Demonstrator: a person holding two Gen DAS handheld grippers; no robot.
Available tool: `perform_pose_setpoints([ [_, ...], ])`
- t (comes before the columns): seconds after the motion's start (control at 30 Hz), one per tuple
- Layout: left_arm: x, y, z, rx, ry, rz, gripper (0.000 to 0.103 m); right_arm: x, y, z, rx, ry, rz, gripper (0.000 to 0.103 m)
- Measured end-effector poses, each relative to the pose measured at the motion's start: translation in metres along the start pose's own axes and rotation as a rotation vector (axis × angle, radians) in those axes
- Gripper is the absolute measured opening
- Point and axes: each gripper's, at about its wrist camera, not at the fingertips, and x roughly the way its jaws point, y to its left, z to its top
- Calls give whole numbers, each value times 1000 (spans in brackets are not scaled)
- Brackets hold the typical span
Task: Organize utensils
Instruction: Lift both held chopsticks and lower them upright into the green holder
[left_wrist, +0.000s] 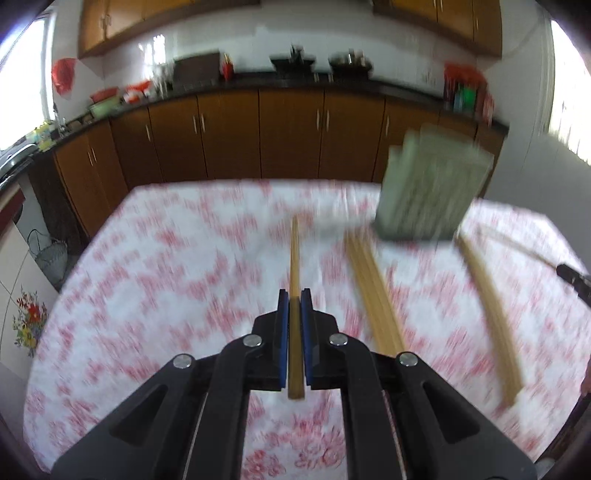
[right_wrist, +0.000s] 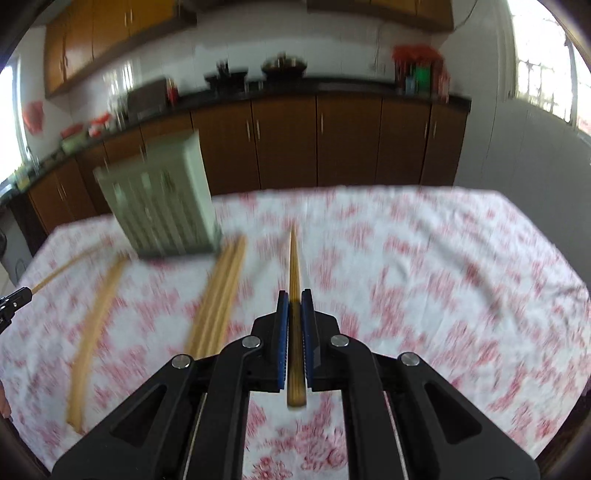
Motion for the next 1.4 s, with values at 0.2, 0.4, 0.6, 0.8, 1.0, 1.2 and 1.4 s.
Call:
perform_pose_setpoints([
  [0.2, -37, 11, 48, -51, -149, -19, 8, -32, -1, 36, 9, -144, 29, 8],
  [0.4, -43, 10, 72, -24, -189, 0, 8, -33, -2, 56, 8, -186, 38, 8],
  [0.6, -64, 5, 106, -23, -280, -10, 8, -51, 9, 91, 8, -285, 66, 8],
  [0.8, -104, -22, 146, 5, -424, -73, 8, -87, 23, 133, 30, -466, 142, 8],
  [1.0, -114, -60, 168, 30, -481, -156, 8, -98, 41, 154, 54, -609, 221, 8],
  [1.2, -85, -88, 168, 38, -429, -220, 8, -58, 54, 147, 35, -591, 233, 8],
  [1.4, -45, -104, 157, 49, -395, -237, 8, -20, 57, 133, 34, -464, 225, 8],
])
